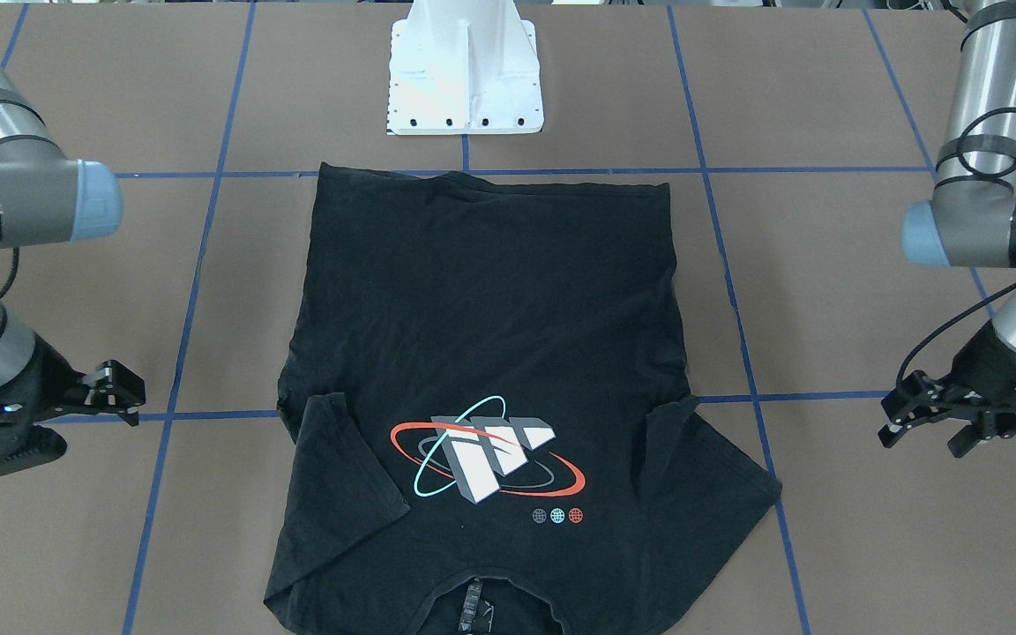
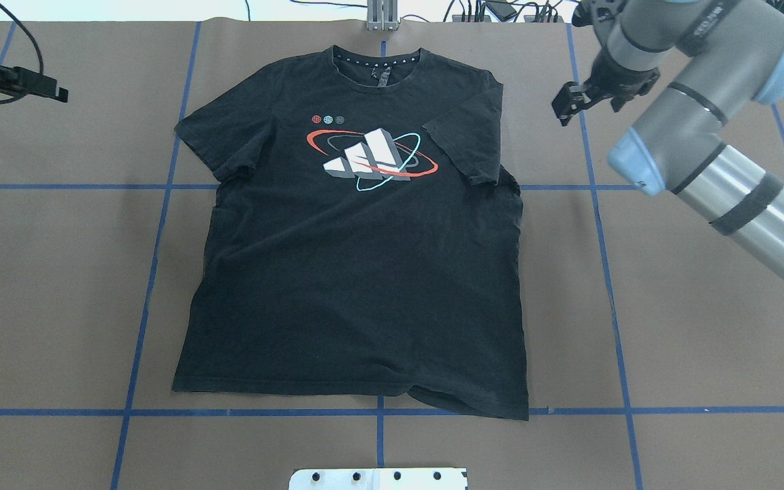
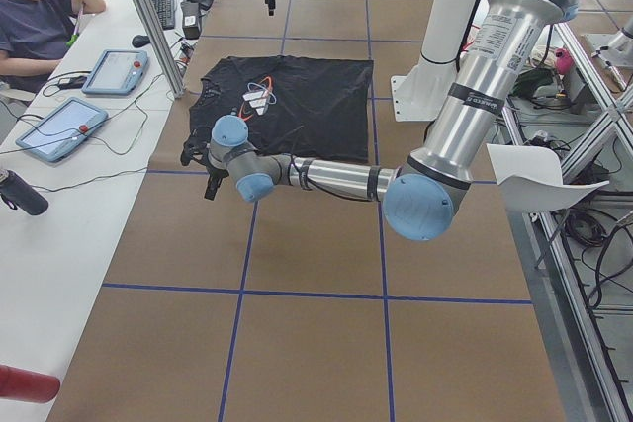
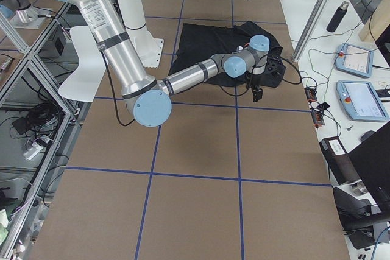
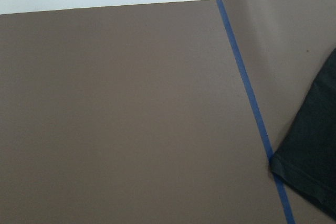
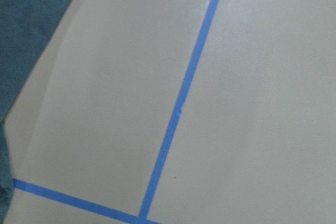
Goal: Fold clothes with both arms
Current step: 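Raise the right gripper away while the left gripper moves toward the shirt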
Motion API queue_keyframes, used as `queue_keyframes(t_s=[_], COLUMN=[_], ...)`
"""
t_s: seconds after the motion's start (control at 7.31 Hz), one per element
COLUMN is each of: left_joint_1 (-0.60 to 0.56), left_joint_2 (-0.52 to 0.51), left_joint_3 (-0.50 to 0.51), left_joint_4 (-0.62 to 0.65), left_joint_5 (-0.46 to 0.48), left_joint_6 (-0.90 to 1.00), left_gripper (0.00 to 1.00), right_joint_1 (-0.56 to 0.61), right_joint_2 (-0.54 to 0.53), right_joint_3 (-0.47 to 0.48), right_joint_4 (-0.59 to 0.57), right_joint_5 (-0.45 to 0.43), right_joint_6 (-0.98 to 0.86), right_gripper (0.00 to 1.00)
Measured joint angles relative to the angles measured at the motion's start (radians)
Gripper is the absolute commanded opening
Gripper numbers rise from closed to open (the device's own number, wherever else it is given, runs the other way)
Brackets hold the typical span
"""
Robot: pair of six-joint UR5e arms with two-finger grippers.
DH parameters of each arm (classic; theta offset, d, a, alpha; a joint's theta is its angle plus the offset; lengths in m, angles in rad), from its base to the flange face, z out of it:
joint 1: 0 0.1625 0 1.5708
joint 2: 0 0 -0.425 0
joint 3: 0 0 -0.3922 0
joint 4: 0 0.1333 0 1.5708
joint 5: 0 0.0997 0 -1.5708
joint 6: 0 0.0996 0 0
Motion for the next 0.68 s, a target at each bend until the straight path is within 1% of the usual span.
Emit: queue_keyframes(t_s=[0.14,0.27,0.41,0.68], left_joint_1=[0.048,0.089,0.119,0.16], left_joint_2=[-0.044,-0.086,-0.123,-0.166], left_joint_3=[0.04,0.082,0.12,0.166], left_joint_4=[-0.002,-0.003,-0.003,-0.002], left_joint_5=[0.052,0.097,0.138,0.202], left_joint_6=[-0.055,-0.092,-0.115,-0.127], left_gripper=[1.0,1.0,0.97,0.73], right_joint_1=[0.028,0.044,0.051,0.055], right_joint_2=[-0.067,-0.119,-0.145,-0.158], right_joint_3=[-0.001,-0.003,-0.004,-0.006], right_joint_4=[0.075,0.138,0.172,0.19], right_joint_5=[0.036,0.053,0.059,0.061], right_joint_6=[-0.02,-0.03,-0.033,-0.034], right_gripper=[1.0,1.0,1.0,1.0])
